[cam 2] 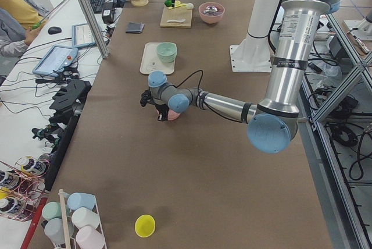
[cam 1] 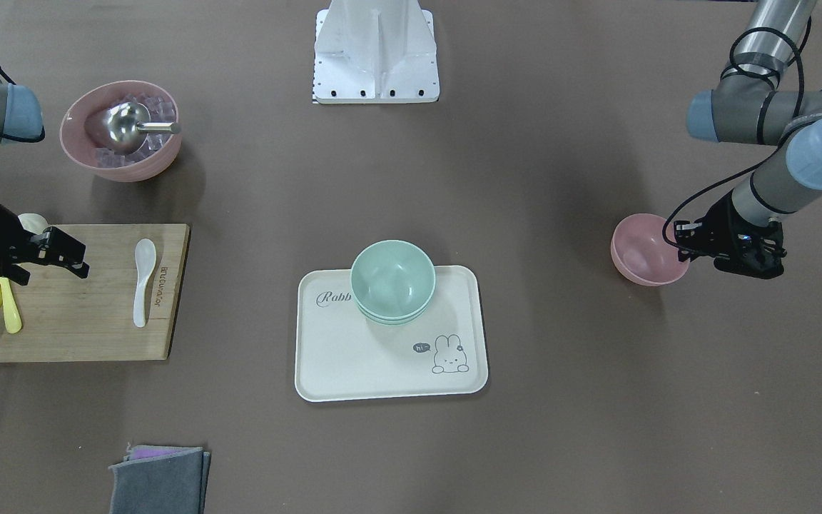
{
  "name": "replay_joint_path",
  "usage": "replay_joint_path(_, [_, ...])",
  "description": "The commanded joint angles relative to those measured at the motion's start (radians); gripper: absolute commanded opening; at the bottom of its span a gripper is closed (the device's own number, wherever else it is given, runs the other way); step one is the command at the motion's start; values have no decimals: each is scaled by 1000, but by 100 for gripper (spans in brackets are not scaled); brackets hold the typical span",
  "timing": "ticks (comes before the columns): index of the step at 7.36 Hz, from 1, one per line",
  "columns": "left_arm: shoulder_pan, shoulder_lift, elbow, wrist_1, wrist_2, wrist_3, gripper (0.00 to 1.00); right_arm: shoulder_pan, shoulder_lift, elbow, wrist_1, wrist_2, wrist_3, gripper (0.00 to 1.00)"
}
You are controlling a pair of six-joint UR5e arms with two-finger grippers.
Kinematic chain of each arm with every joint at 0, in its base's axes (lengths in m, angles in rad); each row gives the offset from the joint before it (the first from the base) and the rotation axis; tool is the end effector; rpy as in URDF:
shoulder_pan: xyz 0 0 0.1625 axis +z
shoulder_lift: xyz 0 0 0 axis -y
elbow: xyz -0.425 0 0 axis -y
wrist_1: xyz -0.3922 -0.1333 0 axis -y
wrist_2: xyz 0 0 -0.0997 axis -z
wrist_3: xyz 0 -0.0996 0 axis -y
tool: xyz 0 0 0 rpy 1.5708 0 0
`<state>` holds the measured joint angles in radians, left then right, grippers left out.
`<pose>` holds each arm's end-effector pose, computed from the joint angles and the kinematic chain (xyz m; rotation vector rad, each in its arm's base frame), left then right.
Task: Stack pink bowl on green and place spoon
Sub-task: 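Reach the left gripper to the pink bowl while the right gripper reaches the white spoon, then carry the pink bowl onto the green bowl while the right gripper grasps the spoon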
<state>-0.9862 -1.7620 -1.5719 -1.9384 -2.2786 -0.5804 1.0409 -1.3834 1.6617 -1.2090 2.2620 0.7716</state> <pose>0.2687 -0.5302 0.5160 0.0687 0.8703 0.2020 -0.2340 -0.5375 0.4743 0.0843 -0.9007 0.0039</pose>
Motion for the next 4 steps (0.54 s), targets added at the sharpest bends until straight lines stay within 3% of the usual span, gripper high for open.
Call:
replay_joint_path(1, [0,-141,-20,9,-100,-253,0,-53,52,6,2,-5,114,100])
replay_joint_path(4, [64,-370,-2,13,-91,-571,0,-152,85,-14,0,-65,175,100])
